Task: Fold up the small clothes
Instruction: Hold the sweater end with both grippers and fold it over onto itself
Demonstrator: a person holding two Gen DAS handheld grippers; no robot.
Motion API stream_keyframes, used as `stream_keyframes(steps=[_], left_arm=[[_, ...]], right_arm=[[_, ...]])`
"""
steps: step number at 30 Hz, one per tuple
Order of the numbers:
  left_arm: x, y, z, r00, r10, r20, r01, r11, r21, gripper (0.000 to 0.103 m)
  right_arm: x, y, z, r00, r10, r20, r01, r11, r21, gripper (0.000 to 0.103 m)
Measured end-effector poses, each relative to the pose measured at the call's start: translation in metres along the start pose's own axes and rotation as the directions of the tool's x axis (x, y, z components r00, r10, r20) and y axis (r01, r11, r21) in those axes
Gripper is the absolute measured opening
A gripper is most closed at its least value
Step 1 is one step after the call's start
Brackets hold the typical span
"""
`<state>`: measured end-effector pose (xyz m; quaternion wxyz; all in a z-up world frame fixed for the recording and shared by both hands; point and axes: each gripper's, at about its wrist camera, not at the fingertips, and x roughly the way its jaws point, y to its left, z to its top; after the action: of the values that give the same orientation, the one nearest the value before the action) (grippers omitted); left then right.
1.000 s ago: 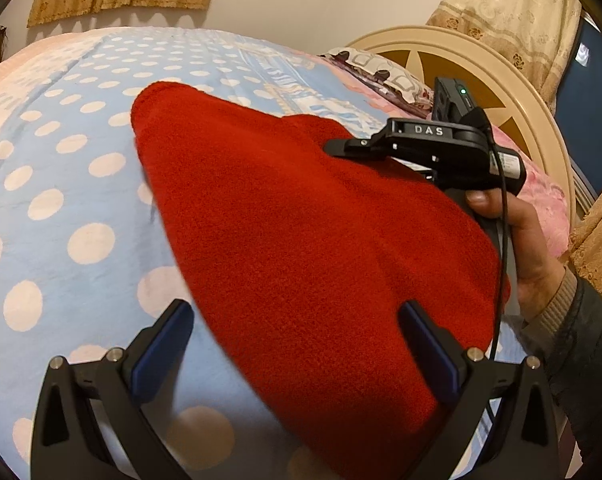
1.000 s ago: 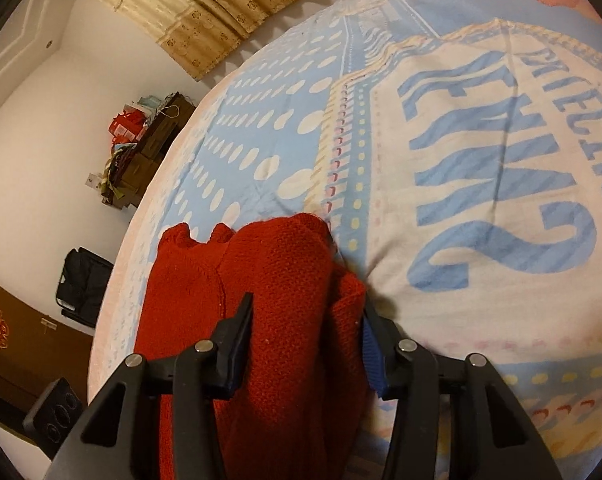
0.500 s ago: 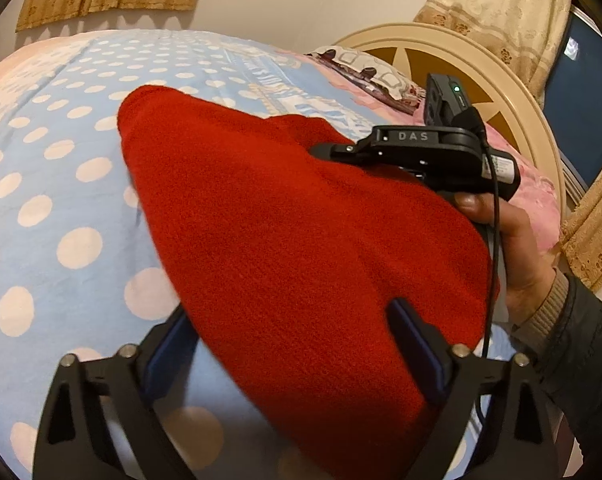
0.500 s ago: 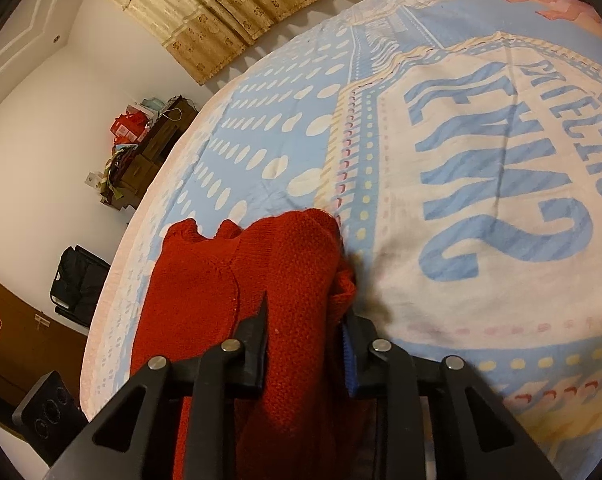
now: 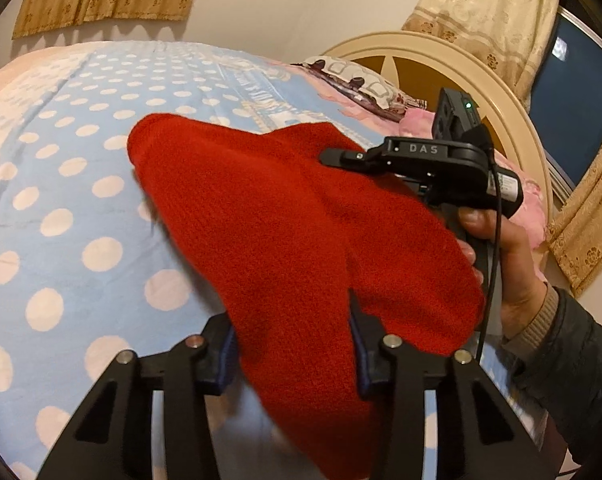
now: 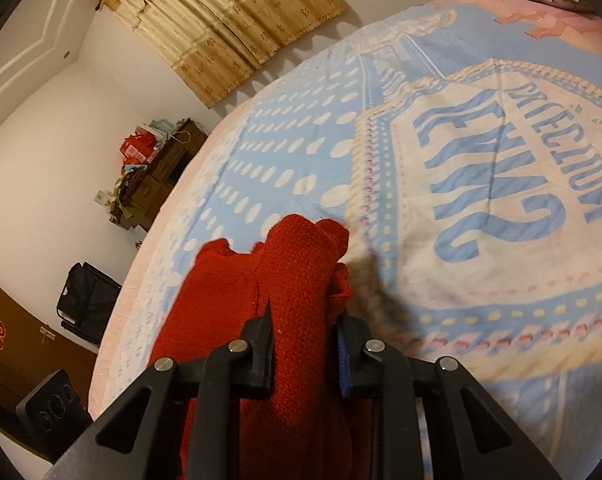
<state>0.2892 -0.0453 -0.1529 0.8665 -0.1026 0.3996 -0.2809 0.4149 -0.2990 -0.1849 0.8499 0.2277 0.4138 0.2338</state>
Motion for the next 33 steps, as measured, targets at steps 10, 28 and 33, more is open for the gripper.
stream_keyframes(steps=[10, 28, 33], left_arm=[[-0.041, 0.002, -0.014, 0.999, 0.035, 0.017, -0.035, 0.999, 0.024, 0.044], [-0.116, 0.022, -0.038, 0.988, 0.128, 0.083, -0.13, 0.991, 0.021, 0.043], [-0.133, 0.031, -0.048, 0.983, 0.15, 0.102, -0.151, 0.989, 0.003, 0.043]], right_arm=[[-0.004, 0.042, -0.027, 0.999, 0.05, 0.009, -0.05, 0.999, -0.021, 0.023], [0.021, 0.131, -0.06, 0.988, 0.145, -0.045, -0.149, 0.985, -0.09, 0.023], [0.032, 0.153, -0.067, 0.984, 0.167, -0.066, -0.174, 0.979, -0.11, 0.023]])
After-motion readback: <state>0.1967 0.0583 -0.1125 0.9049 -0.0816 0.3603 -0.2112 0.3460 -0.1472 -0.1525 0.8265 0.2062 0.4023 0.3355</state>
